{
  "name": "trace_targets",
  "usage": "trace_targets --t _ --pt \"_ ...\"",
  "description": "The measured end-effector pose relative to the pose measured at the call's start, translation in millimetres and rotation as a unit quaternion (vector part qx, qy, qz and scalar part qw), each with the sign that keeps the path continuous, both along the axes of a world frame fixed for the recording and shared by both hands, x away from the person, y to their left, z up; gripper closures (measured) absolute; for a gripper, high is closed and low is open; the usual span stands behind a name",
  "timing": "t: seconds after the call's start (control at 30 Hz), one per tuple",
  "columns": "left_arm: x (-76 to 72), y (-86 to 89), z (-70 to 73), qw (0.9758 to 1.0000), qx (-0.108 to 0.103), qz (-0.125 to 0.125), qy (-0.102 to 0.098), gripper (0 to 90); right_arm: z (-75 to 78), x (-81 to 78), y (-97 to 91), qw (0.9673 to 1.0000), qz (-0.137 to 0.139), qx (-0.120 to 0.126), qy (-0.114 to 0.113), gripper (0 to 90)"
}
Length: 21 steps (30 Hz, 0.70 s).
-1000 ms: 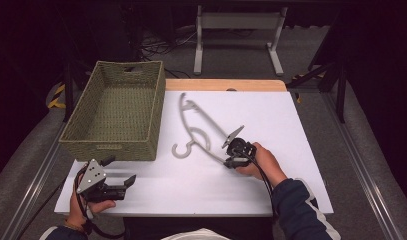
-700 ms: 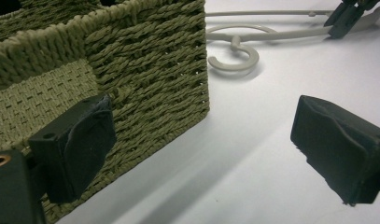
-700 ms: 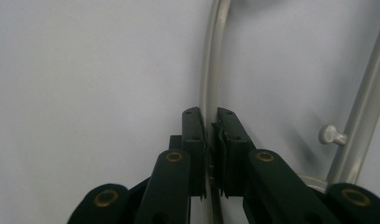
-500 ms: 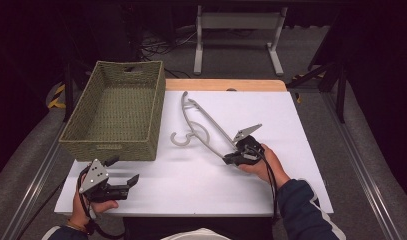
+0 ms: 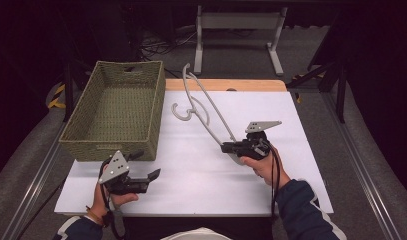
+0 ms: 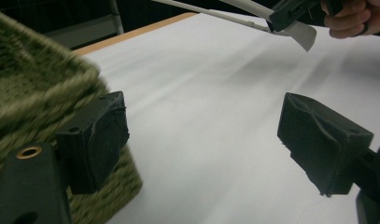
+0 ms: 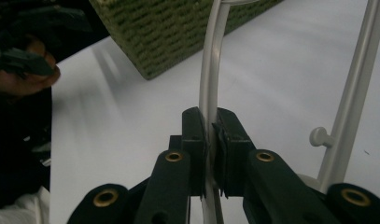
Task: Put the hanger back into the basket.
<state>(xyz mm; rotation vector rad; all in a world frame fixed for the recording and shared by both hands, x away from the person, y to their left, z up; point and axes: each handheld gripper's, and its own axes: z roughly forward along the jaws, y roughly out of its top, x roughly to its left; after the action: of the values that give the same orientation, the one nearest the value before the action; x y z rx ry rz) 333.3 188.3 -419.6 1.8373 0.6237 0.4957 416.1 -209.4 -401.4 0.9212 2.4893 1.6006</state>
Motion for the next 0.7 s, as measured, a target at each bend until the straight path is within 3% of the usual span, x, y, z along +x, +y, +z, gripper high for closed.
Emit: trace_targets --t 0.07,0.23,0.3,0.4,0.57,0.7 --pt "2.4 -6.5 5.1 0.9999 -0.014 -0.001 -0.003 20.9 2.1 -1.9 0.6 0.9999 0.0 0.006 -0.01 83.6" --pt "2.7 -15.7 13.3 0.9998 -0.011 -0.006 -0.018 21.6 9.0 -7.9 2.3 0.9992 -0.004 0.013 -0.039 83.6" --pt "0.0 -12.9 12.2 0.9997 -0.006 -0.011 -0.021 20.5 11.1 -8.3 1.5 0.9986 -0.01 0.024 -0.046 83.6" --pt "-5.5 -3.7 9.9 0.9993 0.016 0.002 -0.033 19.5 15.0 -7.9 1.9 0.9981 -0.016 0.02 -0.056 83.6" --pt "-6.7 9.4 6.5 0.9988 0.02 0.022 -0.038 18.0 19.3 -6.6 9.2 0.9972 -0.025 0.013 -0.069 83.6" --pt "-5.0 8.0 5.0 0.999 0.023 0.018 -0.034 18.0 20.8 -7.8 15.7 0.9966 -0.024 0.012 -0.078 83.5"
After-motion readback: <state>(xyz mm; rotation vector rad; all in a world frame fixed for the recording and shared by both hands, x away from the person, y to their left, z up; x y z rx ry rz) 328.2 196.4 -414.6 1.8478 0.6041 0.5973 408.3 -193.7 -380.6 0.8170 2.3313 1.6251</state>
